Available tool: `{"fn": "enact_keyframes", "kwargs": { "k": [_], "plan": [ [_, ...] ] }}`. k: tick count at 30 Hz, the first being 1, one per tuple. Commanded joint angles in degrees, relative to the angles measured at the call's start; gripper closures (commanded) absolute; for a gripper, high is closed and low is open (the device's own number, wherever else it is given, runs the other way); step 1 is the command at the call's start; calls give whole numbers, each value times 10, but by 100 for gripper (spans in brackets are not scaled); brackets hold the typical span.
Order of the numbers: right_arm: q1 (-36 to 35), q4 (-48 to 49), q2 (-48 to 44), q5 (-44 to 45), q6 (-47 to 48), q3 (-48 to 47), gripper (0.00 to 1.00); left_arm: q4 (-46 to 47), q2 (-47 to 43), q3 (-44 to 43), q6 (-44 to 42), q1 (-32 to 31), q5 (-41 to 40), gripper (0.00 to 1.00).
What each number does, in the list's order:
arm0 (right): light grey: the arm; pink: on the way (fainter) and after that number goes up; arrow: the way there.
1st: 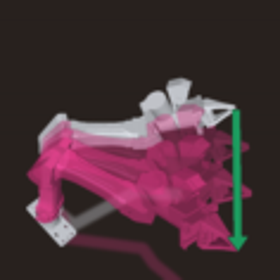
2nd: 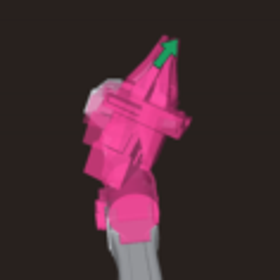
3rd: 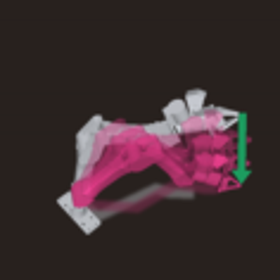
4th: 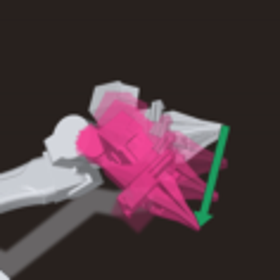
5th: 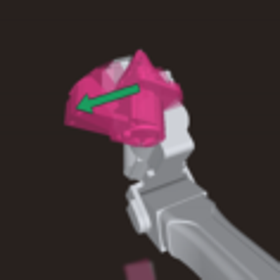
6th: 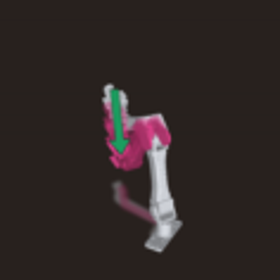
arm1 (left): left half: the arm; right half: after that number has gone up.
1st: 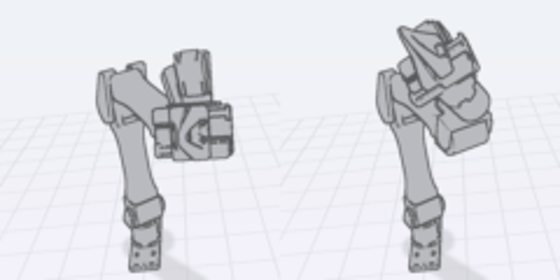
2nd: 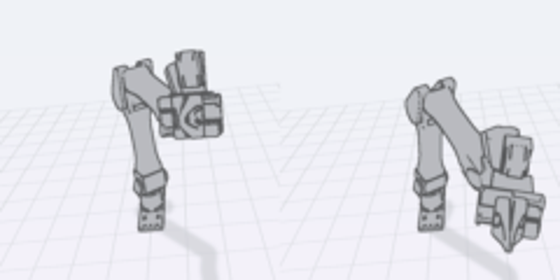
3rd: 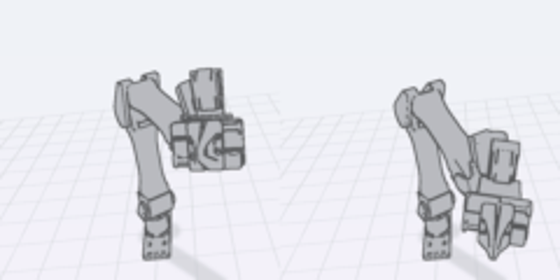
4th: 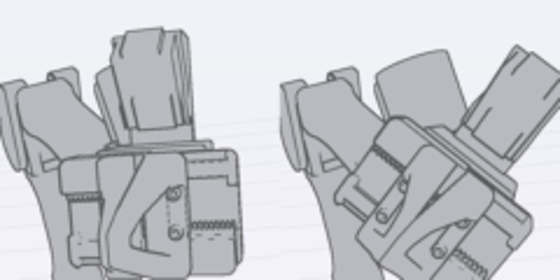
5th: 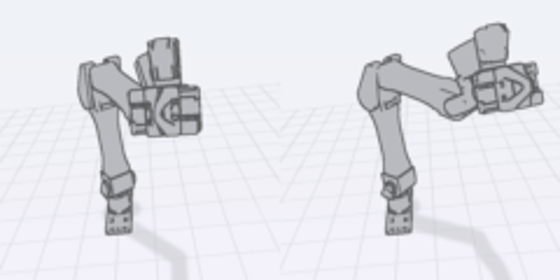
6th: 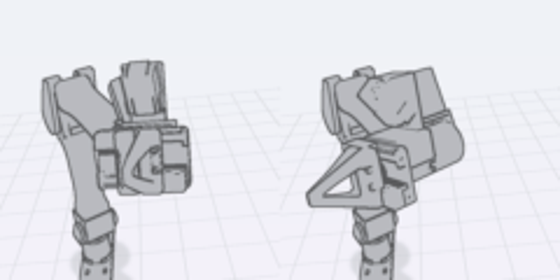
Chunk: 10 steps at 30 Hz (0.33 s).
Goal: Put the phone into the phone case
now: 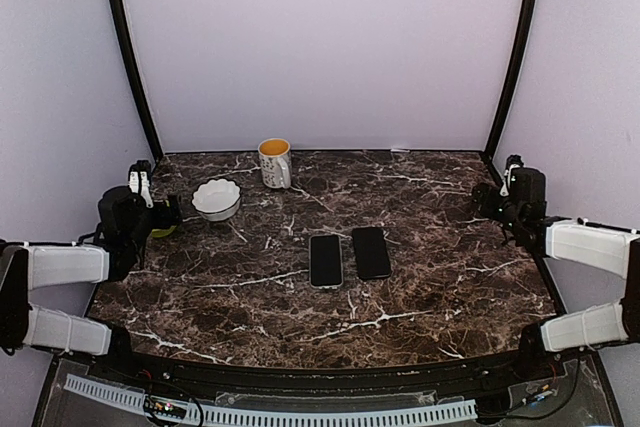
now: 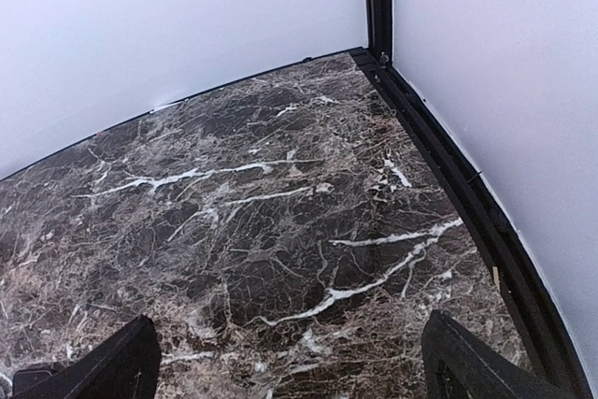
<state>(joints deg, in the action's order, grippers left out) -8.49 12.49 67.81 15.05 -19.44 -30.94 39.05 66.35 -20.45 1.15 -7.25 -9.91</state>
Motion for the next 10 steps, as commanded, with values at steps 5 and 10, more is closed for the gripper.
{"fn": "enact_keyframes", "kwargs": {
  "k": [5,10],
  "plan": [
    [2,121,-52,16,23,85,1,148,25,33,-5,4,41,1],
    [2,132,-77,23,22,102,1,142,27,29,-1,4,46,1]
  ]
}}
